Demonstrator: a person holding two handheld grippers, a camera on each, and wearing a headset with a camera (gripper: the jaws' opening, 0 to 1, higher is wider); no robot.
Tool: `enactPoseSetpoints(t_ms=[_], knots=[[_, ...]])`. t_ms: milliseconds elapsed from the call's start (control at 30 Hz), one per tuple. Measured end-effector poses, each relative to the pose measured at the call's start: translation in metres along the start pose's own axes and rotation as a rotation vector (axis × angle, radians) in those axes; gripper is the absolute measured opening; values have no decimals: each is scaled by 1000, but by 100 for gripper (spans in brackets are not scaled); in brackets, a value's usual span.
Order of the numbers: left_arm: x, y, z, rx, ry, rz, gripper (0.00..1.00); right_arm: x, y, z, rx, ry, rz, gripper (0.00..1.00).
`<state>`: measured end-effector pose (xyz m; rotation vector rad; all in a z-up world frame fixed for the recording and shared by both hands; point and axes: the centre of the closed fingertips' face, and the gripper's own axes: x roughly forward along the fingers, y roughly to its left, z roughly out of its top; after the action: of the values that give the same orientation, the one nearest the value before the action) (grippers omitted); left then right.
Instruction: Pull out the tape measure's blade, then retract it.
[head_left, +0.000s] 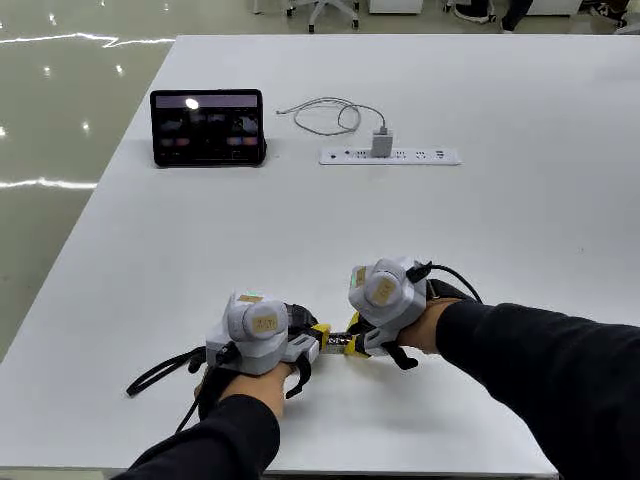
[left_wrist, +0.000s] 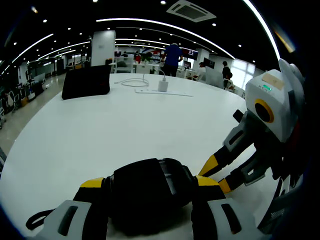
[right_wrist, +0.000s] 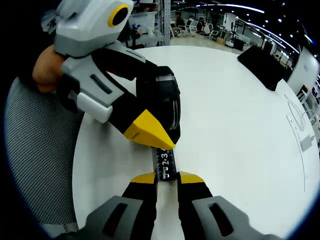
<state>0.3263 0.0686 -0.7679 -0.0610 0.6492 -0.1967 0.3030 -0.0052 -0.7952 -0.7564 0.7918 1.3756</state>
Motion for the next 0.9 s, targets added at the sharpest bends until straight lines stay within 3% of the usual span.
enactPoseSetpoints(t_ms=[433,500,567,900], knots=[[0,1,0,-11,-2,-5,64,5,0,7,6,-26,12,10],[0,1,0,-15,0,-6,64,7,0,10,53,-49,3,10],[0,0,0,-15,0,-6,64,7,-1,12,14,-56,2,10],[0,1,0,-30,-2,-22,64,10,2,17,20,-75,8,10]])
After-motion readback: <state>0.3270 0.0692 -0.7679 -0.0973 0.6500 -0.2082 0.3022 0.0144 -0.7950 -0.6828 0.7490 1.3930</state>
